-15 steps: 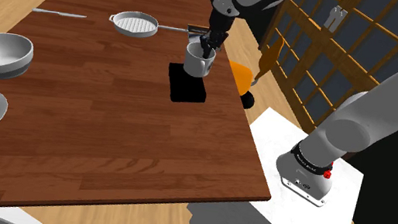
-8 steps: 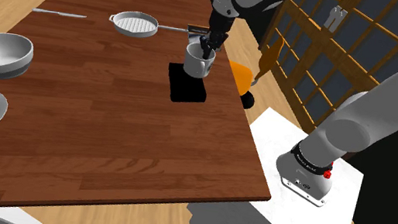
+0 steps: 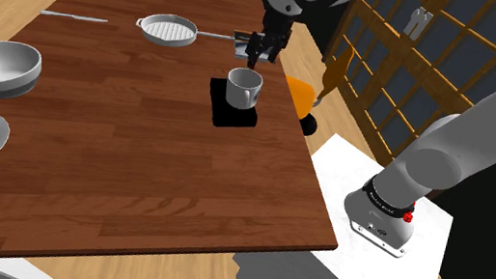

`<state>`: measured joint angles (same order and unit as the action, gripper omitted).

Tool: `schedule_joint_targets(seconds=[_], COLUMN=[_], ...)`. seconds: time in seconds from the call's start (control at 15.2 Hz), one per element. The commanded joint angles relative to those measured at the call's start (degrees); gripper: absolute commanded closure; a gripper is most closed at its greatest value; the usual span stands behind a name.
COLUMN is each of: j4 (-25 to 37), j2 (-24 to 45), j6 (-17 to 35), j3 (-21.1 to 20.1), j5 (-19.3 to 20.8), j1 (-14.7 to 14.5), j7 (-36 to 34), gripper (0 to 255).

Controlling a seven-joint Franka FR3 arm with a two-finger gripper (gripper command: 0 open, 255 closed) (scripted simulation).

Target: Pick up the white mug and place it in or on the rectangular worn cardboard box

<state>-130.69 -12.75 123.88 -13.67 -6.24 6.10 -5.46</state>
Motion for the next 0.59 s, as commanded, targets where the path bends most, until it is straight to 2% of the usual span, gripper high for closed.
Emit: schedule_joint_targets(seconds=[0.0, 0.07, 0.53], j4=[2.17, 3.15, 3.15], j2=[-1.46, -2.03, -2.03], j6=[-3.64, -5.19, -5.19], j3=[0.24, 0.38, 0.38], j5=[-0.11, -0.14, -0.14], j1=[0.02, 0.06, 0.05], j7=[0.03, 0.08, 0.08], gripper=[0, 0, 0])
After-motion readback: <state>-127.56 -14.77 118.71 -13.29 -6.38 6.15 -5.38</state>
